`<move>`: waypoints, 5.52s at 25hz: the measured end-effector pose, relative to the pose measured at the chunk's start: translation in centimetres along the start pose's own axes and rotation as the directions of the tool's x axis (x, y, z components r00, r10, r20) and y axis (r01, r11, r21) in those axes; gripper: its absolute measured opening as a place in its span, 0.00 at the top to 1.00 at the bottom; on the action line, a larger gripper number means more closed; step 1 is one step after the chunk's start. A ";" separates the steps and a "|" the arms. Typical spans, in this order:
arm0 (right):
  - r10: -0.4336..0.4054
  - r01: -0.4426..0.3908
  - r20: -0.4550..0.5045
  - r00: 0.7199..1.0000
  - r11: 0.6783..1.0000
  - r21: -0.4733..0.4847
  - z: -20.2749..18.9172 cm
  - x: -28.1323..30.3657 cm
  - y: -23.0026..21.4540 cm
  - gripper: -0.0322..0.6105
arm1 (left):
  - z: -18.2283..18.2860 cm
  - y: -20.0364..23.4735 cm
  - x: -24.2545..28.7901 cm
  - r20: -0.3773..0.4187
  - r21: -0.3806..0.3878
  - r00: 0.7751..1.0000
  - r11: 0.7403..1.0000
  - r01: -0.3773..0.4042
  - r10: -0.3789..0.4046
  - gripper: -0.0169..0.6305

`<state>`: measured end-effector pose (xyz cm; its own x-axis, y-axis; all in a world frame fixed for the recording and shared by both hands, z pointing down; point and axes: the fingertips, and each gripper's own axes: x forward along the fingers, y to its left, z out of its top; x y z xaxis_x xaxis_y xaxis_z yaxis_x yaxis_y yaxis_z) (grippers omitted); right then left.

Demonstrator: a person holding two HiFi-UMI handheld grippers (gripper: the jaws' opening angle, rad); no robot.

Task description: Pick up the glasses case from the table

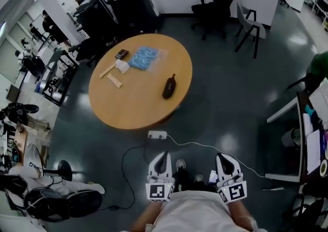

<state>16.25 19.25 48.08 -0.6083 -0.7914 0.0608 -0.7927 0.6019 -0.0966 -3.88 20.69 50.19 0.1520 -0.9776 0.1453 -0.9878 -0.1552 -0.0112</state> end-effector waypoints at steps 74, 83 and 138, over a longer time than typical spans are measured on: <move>-0.087 0.095 -0.077 0.993 0.990 0.106 -1.4 31.1 -17.3 0.93 | -31.7 16.8 48.7 -0.934 -0.037 0.332 0.962 0.272 -0.129 0.39; -0.061 0.069 -0.077 0.995 0.993 0.096 -1.4 31.0 -16.8 0.93 | -29.0 16.8 48.5 -0.863 0.001 0.489 0.968 0.253 -0.127 0.41; -0.039 0.040 -0.022 0.999 0.999 0.013 2.9 33.5 -11.6 0.93 | 6.7 8.4 31.5 0.056 -0.003 0.981 0.982 0.188 -0.188 0.41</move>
